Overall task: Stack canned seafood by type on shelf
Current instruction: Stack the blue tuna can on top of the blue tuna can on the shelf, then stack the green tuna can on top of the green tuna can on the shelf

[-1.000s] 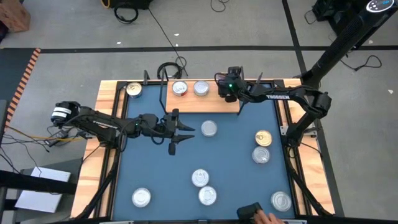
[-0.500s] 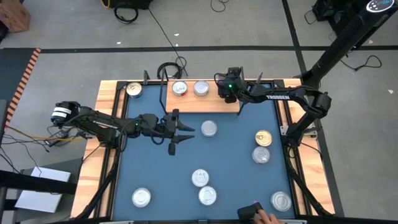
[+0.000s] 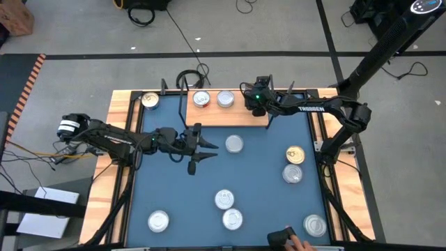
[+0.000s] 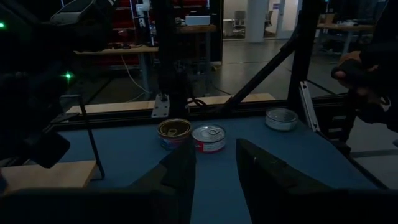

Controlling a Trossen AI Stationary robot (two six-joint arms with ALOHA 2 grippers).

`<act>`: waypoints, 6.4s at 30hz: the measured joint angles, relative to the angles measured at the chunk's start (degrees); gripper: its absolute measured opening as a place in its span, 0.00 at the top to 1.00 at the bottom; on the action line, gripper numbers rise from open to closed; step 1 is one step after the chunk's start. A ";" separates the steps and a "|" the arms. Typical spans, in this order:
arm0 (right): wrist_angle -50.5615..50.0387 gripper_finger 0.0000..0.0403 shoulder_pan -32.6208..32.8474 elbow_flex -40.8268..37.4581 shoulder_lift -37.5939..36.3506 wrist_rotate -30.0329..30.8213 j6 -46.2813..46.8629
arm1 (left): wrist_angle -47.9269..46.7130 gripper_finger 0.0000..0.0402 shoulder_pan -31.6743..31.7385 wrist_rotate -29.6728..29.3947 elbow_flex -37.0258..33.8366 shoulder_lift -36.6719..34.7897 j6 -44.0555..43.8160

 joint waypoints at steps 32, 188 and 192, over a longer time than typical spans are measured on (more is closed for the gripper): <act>-8.85 0.32 -1.62 4.94 0.05 -6.07 12.48 | -0.07 0.70 -0.02 0.62 0.00 0.02 -0.54; -39.58 0.70 76.54 -3.18 -4.60 -60.39 88.23 | -10.56 0.99 2.14 6.45 -0.02 0.04 4.04; -39.32 0.70 76.78 -4.52 -4.60 -60.39 86.63 | -10.58 0.99 2.14 6.45 -0.02 0.04 4.04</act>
